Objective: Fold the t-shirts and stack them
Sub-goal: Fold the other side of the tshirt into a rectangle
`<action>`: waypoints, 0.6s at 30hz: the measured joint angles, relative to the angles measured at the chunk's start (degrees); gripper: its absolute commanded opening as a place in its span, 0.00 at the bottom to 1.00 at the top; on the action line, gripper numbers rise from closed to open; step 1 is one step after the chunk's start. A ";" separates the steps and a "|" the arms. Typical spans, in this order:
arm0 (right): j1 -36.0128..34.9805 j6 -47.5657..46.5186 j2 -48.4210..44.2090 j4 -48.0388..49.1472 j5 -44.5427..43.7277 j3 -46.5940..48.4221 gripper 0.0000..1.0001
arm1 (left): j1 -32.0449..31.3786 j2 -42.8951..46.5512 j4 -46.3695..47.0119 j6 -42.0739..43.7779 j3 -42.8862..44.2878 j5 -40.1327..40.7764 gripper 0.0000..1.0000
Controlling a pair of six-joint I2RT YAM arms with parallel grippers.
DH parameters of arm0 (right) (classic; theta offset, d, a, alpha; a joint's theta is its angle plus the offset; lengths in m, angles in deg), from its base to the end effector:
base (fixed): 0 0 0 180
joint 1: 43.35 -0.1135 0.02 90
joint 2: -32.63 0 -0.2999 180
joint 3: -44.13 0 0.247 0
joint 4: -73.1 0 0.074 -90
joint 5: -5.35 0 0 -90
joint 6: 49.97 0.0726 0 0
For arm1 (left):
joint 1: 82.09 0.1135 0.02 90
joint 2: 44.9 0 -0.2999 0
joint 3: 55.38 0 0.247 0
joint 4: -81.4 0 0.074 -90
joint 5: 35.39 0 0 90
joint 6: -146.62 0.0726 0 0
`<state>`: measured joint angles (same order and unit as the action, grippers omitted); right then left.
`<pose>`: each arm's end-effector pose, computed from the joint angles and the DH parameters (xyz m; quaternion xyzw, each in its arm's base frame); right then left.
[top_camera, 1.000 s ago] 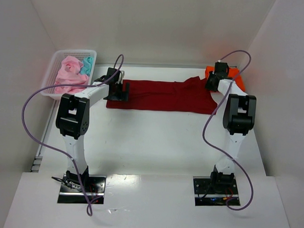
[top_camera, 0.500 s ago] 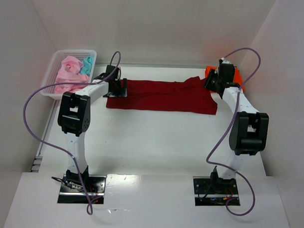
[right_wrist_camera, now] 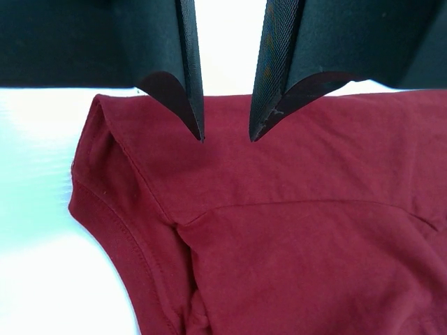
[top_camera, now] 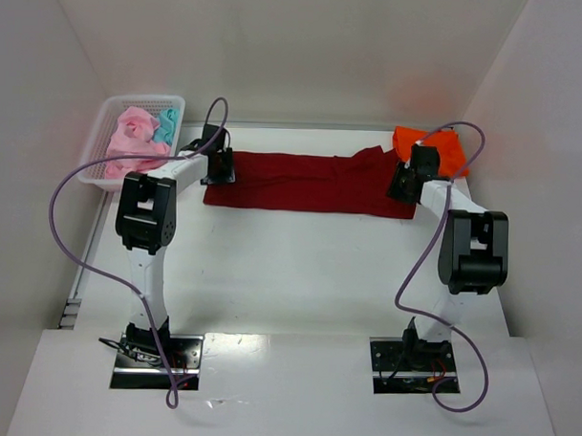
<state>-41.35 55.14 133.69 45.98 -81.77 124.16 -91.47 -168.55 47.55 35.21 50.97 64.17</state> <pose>0.4057 -0.0105 0.2101 0.1300 0.9247 0.0641 0.3520 0.5084 -0.0718 0.1763 -0.1260 0.9317 -0.0122 0.3404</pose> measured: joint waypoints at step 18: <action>0.00 0.00 2.71 0.04 -0.74 0.00 0.38 | 0.00 -0.94 0.50 -1.49 1.55 3.96 0.15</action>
<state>-41.35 55.14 136.40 46.03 -82.51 124.16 -91.47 -169.49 48.05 33.72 52.52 68.13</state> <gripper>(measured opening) 0.379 0.163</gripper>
